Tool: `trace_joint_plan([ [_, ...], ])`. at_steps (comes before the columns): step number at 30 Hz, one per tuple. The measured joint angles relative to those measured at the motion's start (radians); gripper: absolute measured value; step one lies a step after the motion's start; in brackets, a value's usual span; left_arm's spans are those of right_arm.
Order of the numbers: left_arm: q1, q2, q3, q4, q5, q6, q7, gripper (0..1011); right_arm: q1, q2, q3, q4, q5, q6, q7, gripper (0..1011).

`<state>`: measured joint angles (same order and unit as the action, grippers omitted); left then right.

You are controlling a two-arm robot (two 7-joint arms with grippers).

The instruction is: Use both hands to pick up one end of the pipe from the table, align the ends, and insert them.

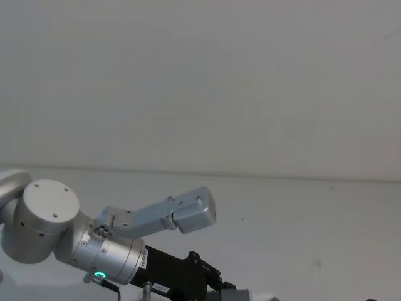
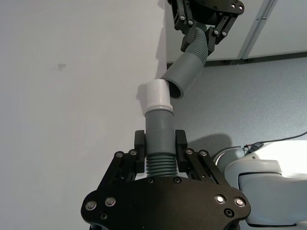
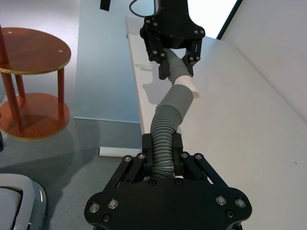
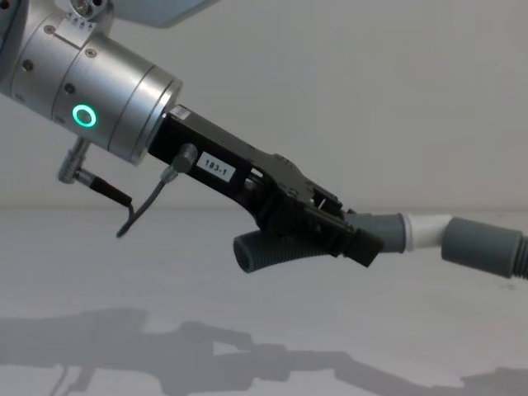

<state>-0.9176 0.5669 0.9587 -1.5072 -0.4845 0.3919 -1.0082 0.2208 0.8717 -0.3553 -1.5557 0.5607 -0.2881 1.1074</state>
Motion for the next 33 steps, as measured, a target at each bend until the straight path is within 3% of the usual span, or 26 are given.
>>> trace_joint_plan([
  [33, -0.005, 0.005, 0.011, -0.006, -0.008, -0.004, -0.001, 327, 0.014, 0.007, -0.013, 0.01, 0.02, 0.004, 0.021, 204],
])
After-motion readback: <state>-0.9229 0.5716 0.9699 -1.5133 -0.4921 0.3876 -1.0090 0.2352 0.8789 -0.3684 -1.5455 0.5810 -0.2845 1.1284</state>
